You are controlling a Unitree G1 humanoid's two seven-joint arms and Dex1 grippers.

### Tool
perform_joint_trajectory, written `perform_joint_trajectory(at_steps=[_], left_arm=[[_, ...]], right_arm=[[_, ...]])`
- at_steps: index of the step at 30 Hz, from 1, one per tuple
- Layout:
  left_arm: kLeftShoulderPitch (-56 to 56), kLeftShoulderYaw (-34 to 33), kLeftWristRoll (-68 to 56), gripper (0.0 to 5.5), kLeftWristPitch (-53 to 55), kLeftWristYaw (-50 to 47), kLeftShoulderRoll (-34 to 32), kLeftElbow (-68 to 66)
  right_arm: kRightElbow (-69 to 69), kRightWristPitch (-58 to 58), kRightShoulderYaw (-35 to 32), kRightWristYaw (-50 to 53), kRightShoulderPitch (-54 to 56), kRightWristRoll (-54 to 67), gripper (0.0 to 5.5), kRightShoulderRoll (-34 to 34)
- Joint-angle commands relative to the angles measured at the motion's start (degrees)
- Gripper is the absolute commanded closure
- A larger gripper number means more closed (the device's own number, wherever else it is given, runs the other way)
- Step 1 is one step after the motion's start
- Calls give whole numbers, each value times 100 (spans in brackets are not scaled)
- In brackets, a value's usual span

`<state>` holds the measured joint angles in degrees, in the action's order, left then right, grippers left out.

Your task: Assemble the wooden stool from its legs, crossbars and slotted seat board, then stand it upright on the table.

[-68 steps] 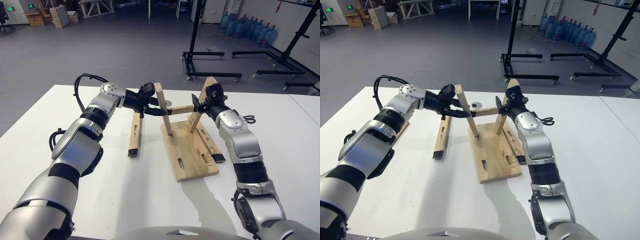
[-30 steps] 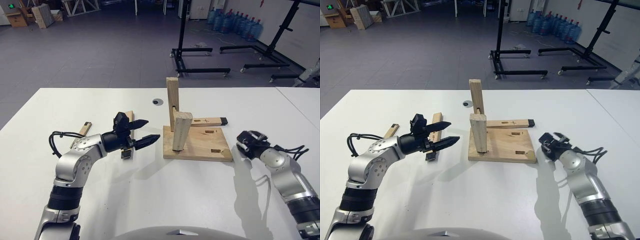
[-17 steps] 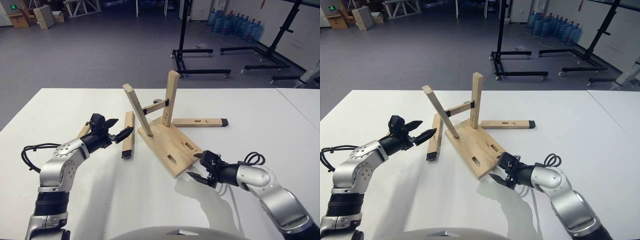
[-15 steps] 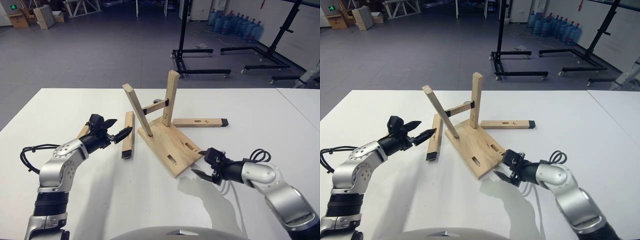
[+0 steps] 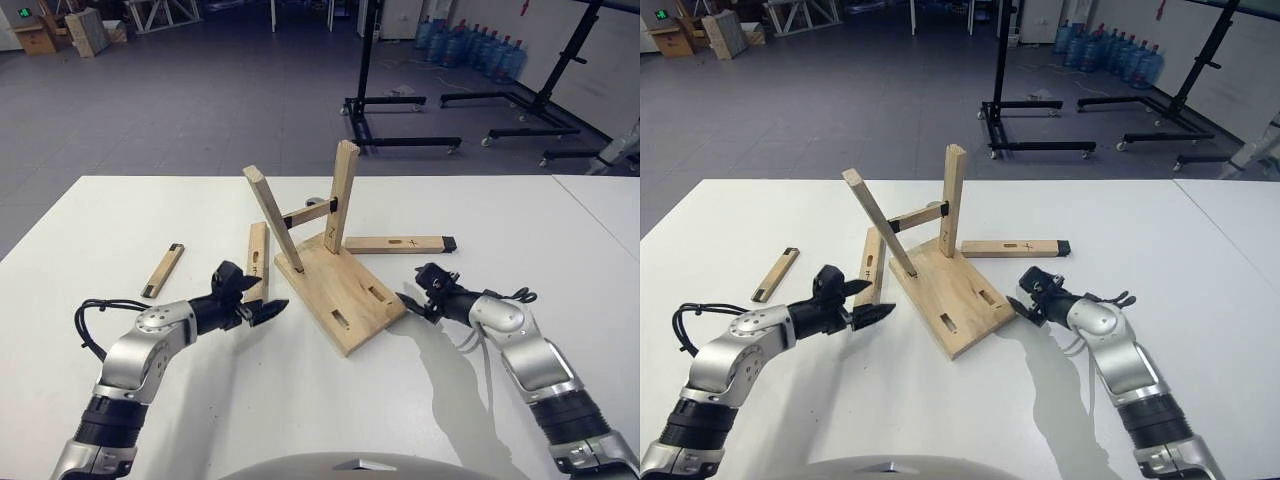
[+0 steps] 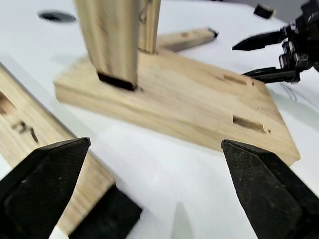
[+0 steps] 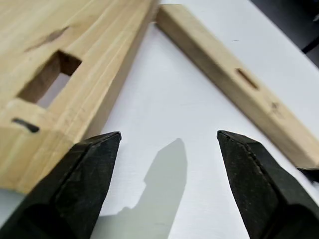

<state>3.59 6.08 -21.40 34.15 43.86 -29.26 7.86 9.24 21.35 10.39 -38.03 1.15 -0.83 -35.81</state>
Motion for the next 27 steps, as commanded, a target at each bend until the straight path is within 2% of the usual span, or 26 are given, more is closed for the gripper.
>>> perform_joint_trajectory(at_steps=[1,8,14,20,24,27], left_arm=[[-38,307,334,68,-29,18,-145,-106],[22,453,600,68,-272,-163,15,-311],[258,248,764,68,-594,-416,50,-680],[346,169,902,68,-766,-646,195,-923],[291,68,874,68,-776,-700,208,-849],[218,-239,753,68,-786,-864,234,-570]], right_arm=[[1192,403,281,-601,-746,238,193,-440],[1535,725,266,-620,-503,246,193,-411],[1444,737,12,-684,-508,350,193,-563],[1580,787,119,-746,-456,357,193,-515],[1542,658,-251,-611,-316,517,193,-388],[1547,675,-607,-440,-211,747,193,-215]])
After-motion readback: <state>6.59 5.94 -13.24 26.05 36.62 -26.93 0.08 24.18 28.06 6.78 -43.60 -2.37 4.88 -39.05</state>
